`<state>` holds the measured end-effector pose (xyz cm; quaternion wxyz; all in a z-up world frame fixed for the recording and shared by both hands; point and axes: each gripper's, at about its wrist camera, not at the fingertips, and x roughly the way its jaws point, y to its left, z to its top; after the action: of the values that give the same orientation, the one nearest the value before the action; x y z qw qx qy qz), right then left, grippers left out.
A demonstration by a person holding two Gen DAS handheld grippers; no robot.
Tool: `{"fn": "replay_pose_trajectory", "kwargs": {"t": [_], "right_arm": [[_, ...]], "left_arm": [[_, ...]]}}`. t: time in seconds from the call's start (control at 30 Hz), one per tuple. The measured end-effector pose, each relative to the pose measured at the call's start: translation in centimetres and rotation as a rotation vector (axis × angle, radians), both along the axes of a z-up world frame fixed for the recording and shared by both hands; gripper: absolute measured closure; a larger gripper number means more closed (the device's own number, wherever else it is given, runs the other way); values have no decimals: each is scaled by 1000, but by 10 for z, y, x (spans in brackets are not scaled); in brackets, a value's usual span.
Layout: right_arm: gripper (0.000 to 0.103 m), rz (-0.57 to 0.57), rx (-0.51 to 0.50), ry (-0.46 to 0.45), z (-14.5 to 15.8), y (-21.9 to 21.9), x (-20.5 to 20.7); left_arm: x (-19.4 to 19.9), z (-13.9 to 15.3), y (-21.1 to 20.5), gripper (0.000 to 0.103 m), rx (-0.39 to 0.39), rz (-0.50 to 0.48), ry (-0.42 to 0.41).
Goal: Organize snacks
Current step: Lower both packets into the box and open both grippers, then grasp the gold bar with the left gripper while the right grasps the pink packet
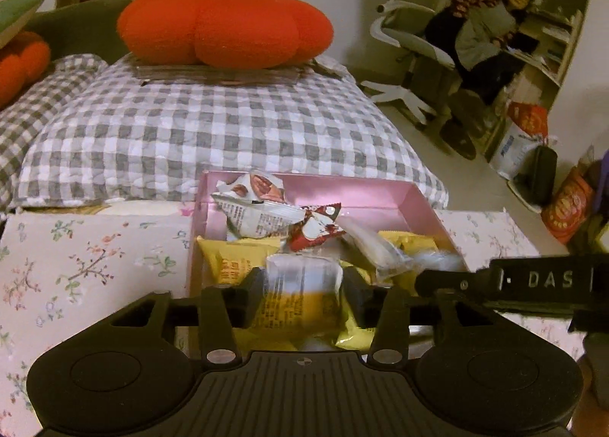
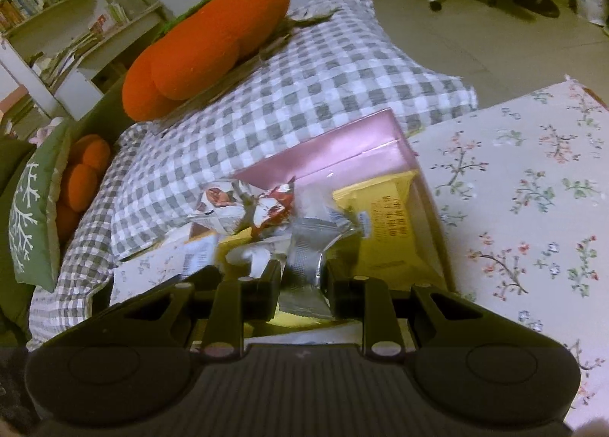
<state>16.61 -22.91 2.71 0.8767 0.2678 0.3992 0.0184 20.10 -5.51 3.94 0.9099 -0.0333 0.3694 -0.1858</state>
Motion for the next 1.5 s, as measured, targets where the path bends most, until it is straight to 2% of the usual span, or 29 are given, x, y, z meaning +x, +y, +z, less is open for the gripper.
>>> {"fn": "replay_pose_trajectory", "kwargs": {"t": [0.07, 0.13, 0.27, 0.4, 0.53, 0.93, 1.13, 1.3, 1.5], "right_arm": [[66, -1, -17, 0, 3, 0, -1], [60, -20, -10, -11, 8, -5, -4], [59, -46, 32, 2, 12, -13, -10], [57, -47, 7, 45, 13, -12, -16], [52, -31, 24, 101, 11, -11, -21], [40, 46, -43, 262, -2, 11, -42], [37, 139, -78, 335, -8, 32, -59], [32, 170, -100, 350, -9, 38, -65], [31, 161, -93, 365, -13, 36, -66]], "left_arm": [[-2, 3, 3, 44, 16, 7, -16], [-2, 8, 9, 44, -7, 17, -14], [-4, 15, 25, 42, -38, 53, 1], [-9, 16, 37, 41, -32, 71, 35], [-19, 15, 44, 41, -17, 72, 85], [-62, -1, 35, 40, 125, 17, 205], [-84, -10, 36, 38, 105, -9, 269], [-96, -25, 25, 38, 190, -49, 277], [-102, -39, 13, 38, 244, -90, 289]]}}
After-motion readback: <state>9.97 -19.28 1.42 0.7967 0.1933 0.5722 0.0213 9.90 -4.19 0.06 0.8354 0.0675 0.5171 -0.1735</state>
